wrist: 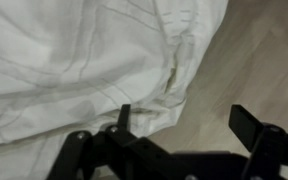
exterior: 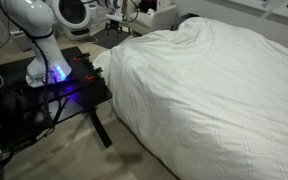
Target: Straighten the beddings on the bottom right corner of the bed
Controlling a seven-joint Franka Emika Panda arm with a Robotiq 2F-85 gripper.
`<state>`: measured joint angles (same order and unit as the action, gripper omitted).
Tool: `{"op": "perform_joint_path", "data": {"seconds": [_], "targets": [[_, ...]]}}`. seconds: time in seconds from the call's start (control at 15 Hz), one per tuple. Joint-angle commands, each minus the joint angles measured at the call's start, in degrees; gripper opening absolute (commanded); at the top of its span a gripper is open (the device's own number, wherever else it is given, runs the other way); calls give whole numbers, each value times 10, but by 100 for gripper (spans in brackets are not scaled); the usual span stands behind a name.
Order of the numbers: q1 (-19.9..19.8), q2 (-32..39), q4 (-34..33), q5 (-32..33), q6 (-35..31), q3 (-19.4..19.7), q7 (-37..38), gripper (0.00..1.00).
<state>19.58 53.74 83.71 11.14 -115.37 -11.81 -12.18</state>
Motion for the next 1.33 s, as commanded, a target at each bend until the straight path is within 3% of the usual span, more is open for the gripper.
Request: {"op": "perform_joint_path", "data": {"seconds": [0.0, 0.53, 0.8, 1.07, 1.27], "targets": [[0, -25, 15, 22, -48, 45, 64, 100], [-28, -75, 29, 35, -138, 137, 188, 100], [-38, -92, 45, 55, -224, 179, 240, 100], [-45, -80, 36, 62, -284, 215, 272, 100], [-66, -71, 20, 47, -278, 214, 251, 100]]}}
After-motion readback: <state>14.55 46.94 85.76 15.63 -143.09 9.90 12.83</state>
